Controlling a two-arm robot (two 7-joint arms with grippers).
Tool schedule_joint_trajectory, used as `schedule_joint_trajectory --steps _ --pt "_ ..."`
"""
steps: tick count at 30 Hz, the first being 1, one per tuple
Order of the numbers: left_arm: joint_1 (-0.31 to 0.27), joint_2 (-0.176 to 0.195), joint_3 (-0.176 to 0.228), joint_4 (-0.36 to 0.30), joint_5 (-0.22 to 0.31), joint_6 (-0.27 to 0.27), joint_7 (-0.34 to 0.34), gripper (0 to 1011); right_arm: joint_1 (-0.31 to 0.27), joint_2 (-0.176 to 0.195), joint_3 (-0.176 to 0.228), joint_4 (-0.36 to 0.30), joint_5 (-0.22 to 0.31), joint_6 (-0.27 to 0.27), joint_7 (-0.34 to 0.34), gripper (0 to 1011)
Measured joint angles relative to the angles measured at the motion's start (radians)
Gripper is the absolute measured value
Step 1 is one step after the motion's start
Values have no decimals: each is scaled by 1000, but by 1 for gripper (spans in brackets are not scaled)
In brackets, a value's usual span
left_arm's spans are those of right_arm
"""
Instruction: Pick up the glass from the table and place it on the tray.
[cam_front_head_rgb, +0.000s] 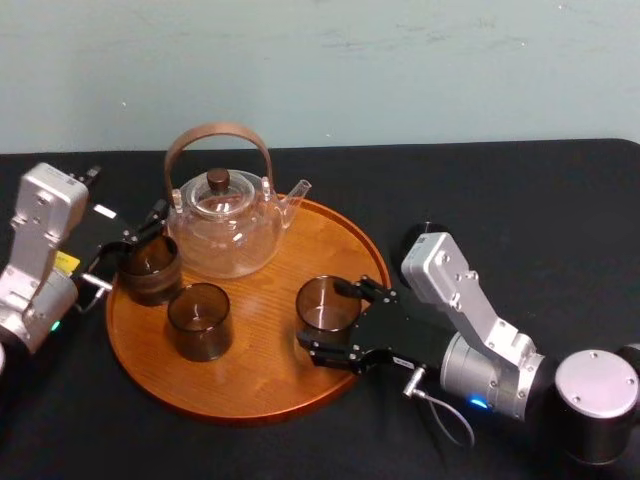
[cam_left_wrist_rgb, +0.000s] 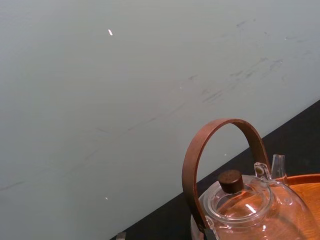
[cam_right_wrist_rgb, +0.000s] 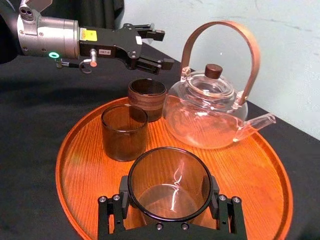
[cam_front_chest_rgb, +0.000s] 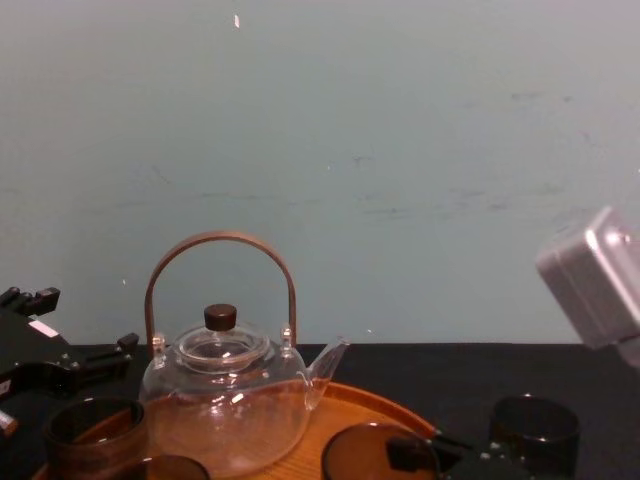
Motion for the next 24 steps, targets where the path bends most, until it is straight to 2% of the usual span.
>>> schedule_joint_trajectory --steps 16,24 --pt "0 0 0 0 0 0 0 1001 42 -43 -27 85 -7 2 10 907" --pt "0 0 0 0 0 0 0 1001 44 -47 -30 93 -7 7 9 907"
